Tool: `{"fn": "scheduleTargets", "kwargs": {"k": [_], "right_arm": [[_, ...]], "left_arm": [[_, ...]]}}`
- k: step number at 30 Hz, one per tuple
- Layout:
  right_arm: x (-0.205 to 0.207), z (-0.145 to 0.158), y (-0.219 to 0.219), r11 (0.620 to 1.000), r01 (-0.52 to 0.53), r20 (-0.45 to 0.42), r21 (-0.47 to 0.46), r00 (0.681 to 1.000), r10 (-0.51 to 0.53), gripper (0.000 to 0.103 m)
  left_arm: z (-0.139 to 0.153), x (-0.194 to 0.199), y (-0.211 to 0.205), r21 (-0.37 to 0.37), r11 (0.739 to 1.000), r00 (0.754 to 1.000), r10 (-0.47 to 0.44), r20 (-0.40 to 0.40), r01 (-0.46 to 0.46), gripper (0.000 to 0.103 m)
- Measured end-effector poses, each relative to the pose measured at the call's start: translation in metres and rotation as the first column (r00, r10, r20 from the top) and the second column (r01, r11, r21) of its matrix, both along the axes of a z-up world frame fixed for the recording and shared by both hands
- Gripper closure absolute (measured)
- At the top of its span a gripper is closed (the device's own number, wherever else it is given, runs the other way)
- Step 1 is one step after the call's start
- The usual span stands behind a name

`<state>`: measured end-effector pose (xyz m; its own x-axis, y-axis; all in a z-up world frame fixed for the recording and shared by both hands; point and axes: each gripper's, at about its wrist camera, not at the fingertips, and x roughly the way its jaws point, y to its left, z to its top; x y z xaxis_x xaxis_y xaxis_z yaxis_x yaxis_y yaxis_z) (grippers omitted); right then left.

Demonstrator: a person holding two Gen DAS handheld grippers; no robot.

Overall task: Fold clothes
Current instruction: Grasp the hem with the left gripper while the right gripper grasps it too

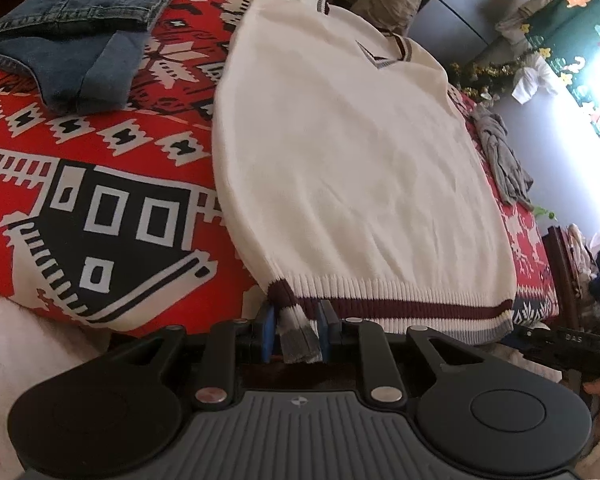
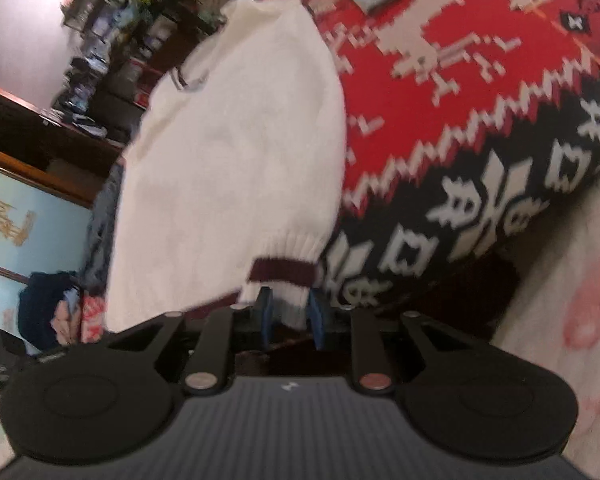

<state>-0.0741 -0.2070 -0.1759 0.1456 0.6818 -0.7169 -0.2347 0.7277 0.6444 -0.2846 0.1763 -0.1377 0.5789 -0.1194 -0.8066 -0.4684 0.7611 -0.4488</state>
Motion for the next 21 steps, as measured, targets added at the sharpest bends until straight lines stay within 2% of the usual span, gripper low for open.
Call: {"fn": "scheduleTargets", "kwargs": {"k": [2, 7, 11, 16, 18, 21], "right_arm": [[-0.001, -0.008, -0.003, 0.999, 0.024, -0.028, 0.025, 0.999, -0.023, 0.076], [0.003, -0.022, -0.013, 0.981, 0.100, -0.102, 0.164, 0.991, -0.084, 0.076], [0.007, -0.026, -0.026, 0.944, 0.157, -0.154, 0.290, 0.981, -0.116, 0.075], [0.019, -0.044, -0.033, 0.880, 0.258, -0.254, 0.399, 0.953, -0.165, 0.072], [0.023, -0.052, -0.028, 0.869, 0.277, -0.279, 0.409, 0.945, -0.170, 0.072], [0.029, -0.053, -0.012, 0.902, 0.240, -0.231, 0.357, 0.959, -0.164, 0.072]], "left_arm": [[-0.001, -0.001, 0.000, -0.005, 1.000, 1.000, -0.001, -0.001, 0.001, 0.083], [-0.001, -0.003, 0.002, -0.015, 1.000, 1.000, 0.006, 0.000, -0.006, 0.083], [0.000, -0.003, 0.001, -0.012, 1.000, 1.000, 0.004, -0.001, -0.004, 0.083], [0.000, -0.002, 0.000, -0.013, 1.000, 1.000, 0.007, -0.001, -0.007, 0.083], [0.000, -0.002, 0.000, -0.013, 1.000, 1.000, 0.008, -0.001, -0.008, 0.083], [0.001, -0.002, 0.001, -0.017, 1.000, 1.000, 0.009, 0.003, -0.009, 0.083]]}}
